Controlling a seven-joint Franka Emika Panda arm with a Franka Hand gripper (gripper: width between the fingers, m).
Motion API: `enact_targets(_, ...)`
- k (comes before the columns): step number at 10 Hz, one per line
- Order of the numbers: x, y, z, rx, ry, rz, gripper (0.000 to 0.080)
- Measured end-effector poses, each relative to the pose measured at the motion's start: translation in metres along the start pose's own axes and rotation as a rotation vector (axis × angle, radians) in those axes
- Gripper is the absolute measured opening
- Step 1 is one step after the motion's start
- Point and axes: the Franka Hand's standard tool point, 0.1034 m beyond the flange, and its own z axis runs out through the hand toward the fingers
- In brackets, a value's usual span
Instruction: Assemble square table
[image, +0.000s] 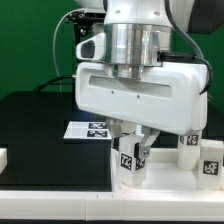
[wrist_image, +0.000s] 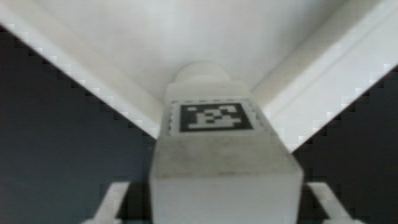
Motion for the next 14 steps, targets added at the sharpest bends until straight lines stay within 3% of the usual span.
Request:
enact_targets(1, 0.001, 0.002, 0.001, 0.008, -0.009, 0.208, 0.0284)
enact_targets(3, 0.001, 0.008, 0.001, 0.047, -0.035, 0.468, 0.0285)
enact_targets(6, 0.001, 0.01, 0.002, 0.046, -0.05, 0.586, 0.0285)
enact_targets(7, 0.0, 0.01, 0.002, 0.038, -0.044, 0.501, 0.0449)
enact_targets(8, -0.005, 0.011, 0.003, 0.007, -0.029, 0.341, 0.0575)
enact_targets(9, -0.008, 0.008, 0.003, 0.004, -0.013, 0.145, 0.0575)
enact_targets(10, -0.015, 0.003, 0.003, 0.019, -0.008, -0.022, 0.0634)
enact_targets(11, -0.021, 0.0, 0.002, 0.021, -0.011, -0.111, 0.0645)
enact_targets(14, -0.018, 0.001, 0.003, 0.018, -0.006, -0.305, 0.0648)
